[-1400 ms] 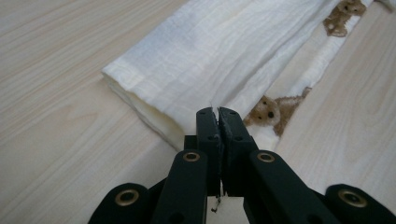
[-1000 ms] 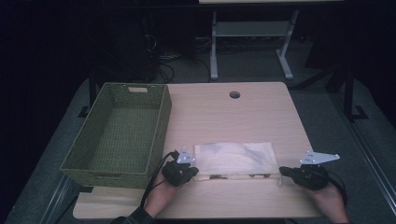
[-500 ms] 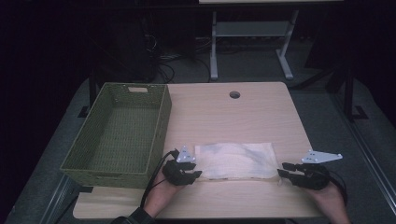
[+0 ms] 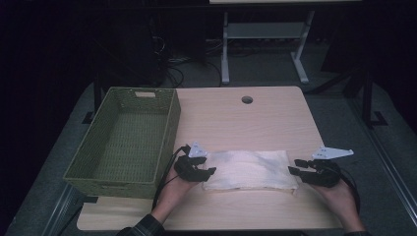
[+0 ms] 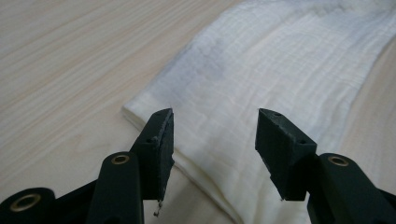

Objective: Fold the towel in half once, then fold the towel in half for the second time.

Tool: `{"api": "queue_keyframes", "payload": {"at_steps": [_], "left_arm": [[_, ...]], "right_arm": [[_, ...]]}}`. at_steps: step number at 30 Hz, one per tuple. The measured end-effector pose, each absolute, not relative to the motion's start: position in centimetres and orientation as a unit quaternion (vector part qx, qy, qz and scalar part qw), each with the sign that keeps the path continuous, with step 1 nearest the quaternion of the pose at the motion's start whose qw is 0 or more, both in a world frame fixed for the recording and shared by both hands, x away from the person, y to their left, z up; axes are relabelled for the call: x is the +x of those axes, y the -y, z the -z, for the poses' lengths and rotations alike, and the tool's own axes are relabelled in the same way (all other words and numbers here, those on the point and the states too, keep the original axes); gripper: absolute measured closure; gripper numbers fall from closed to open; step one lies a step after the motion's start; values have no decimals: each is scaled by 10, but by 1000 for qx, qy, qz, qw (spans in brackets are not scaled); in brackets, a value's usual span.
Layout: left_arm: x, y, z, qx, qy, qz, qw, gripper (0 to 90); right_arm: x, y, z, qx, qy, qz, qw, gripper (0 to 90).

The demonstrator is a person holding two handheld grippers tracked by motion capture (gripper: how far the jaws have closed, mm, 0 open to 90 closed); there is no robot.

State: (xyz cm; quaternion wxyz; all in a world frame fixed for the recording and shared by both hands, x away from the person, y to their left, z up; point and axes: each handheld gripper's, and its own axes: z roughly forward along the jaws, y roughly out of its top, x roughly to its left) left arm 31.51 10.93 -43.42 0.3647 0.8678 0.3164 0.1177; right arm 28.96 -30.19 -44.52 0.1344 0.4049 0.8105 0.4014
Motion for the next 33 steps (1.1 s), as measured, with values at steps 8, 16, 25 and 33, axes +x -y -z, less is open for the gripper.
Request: {"api": "queue_keyframes", "payload": {"at_steps": [8, 16, 25, 33], "left_arm": [[334, -104, 436, 864, -326, -135, 360, 463], [358, -105, 437, 853, -348, -144, 361, 467], [378, -107, 444, 848, -367, -150, 351, 474], [381, -106, 448, 851, -370, -150, 342, 475]], "right_arm": [[311, 293, 445, 402, -810, -400, 147, 596], [338, 291, 447, 418, -805, -394, 149, 605], [366, 290, 458, 440, -797, -389, 145, 629], [377, 290, 473, 445, -805, -369, 132, 639]]}}
